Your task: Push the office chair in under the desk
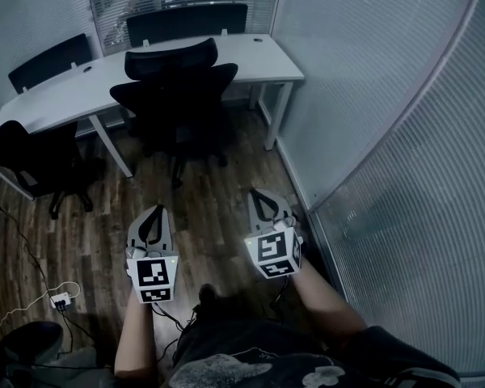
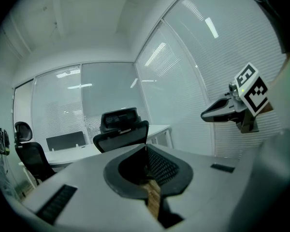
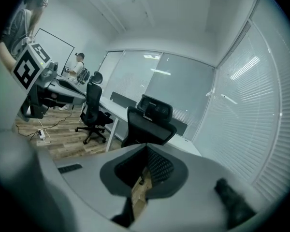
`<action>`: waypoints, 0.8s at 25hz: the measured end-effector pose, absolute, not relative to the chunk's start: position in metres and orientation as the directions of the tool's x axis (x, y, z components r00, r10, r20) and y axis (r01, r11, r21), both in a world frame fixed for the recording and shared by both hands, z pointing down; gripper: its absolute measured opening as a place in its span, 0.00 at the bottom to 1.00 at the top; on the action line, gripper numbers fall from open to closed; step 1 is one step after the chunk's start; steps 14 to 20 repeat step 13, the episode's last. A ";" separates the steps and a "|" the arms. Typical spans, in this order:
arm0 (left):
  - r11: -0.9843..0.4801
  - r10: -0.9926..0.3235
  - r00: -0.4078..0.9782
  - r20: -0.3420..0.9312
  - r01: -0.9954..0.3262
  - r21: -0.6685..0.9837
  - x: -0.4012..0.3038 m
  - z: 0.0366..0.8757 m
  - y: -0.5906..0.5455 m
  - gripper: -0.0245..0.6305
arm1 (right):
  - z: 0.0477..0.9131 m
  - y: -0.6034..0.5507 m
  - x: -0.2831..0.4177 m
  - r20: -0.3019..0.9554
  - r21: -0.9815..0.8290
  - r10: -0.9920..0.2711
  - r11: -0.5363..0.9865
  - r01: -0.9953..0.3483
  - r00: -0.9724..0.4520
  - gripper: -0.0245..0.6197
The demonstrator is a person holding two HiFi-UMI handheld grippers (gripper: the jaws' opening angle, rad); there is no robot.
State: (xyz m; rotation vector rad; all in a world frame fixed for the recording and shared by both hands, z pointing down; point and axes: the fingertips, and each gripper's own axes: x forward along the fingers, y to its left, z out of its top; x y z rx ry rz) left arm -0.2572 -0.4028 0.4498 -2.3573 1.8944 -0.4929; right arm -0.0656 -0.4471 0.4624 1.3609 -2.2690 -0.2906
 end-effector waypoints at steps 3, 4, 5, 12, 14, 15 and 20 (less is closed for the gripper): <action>-0.211 -0.967 0.161 0.196 -0.940 -0.268 -0.245 0.445 -0.377 0.06 | 0.455 -0.427 -0.049 0.266 0.401 -0.874 0.485 -0.777 -0.408 0.07; -0.202 -0.968 0.151 0.198 -0.942 -0.267 -0.242 0.445 -0.368 0.06 | 0.453 -0.419 -0.044 0.261 0.390 -0.873 0.485 -0.783 -0.411 0.07; -0.193 -0.969 0.141 0.202 -0.945 -0.264 -0.240 0.445 -0.359 0.06 | 0.453 -0.411 -0.039 0.259 0.380 -0.873 0.486 -0.787 -0.414 0.07; -0.133 -0.967 0.082 0.239 -0.969 -0.208 -0.231 0.454 -0.313 0.07 | 0.457 -0.369 -0.016 0.261 0.378 -0.866 0.498 -0.781 -0.426 0.07; -0.128 -0.967 0.077 0.244 -0.971 -0.201 -0.229 0.455 -0.307 0.07 | 0.457 -0.365 -0.012 0.260 0.378 -0.866 0.498 -0.781 -0.427 0.07; -0.128 -0.967 0.077 0.244 -0.971 -0.201 -0.229 0.455 -0.307 0.07 | 0.457 -0.365 -0.012 0.260 0.378 -0.866 0.498 -0.781 -0.427 0.07; -0.128 -0.967 0.077 0.244 -0.971 -0.201 -0.229 0.455 -0.307 0.07 | 0.457 -0.365 -0.012 0.260 0.378 -0.866 0.498 -0.781 -0.427 0.07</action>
